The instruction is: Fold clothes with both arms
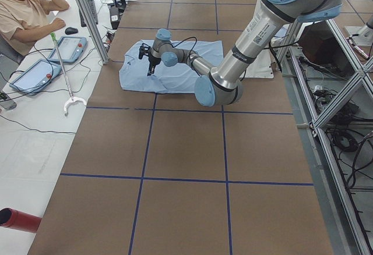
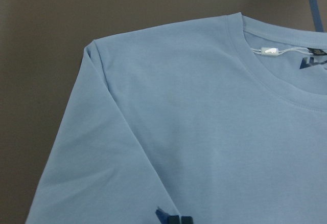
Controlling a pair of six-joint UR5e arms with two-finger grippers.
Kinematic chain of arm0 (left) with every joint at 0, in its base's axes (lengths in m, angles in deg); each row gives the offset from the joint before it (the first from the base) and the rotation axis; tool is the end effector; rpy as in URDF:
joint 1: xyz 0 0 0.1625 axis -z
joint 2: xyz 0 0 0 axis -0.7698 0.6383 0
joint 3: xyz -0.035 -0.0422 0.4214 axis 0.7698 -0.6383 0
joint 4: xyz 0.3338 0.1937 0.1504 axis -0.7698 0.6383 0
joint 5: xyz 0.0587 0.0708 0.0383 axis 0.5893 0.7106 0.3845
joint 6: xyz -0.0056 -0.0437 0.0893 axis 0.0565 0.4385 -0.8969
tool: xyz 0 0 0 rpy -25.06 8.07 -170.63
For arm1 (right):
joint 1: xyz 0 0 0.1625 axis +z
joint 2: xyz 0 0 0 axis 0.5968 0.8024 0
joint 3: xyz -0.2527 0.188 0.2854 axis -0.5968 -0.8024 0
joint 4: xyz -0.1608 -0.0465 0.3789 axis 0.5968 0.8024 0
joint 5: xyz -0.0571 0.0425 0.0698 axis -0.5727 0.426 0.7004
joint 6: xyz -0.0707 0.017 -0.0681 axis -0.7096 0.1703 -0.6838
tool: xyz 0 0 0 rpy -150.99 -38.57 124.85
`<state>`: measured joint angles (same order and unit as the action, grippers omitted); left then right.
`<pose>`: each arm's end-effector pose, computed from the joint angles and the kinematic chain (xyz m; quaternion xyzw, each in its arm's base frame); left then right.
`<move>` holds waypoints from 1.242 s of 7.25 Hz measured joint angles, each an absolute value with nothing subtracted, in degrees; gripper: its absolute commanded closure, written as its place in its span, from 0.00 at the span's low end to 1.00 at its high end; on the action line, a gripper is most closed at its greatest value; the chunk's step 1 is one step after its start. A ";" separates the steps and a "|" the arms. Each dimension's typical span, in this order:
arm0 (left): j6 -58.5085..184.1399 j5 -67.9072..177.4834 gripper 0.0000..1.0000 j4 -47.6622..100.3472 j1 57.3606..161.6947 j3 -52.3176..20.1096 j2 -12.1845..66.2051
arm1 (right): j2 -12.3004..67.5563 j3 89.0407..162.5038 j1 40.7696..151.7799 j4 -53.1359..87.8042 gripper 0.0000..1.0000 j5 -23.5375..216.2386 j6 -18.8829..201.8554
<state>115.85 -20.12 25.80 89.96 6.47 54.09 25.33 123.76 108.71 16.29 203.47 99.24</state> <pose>0.5414 -0.6069 0.2732 0.1765 0.3935 -0.1125 0.8952 -0.1338 -0.6378 0.3988 0.1661 -0.4121 -0.0616 0.8937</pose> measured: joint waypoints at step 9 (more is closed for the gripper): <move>108.04 -24.29 0.00 24.74 89.98 -13.14 43.71 | 34.53 147.02 90.18 16.28 0.00 191.33 136.45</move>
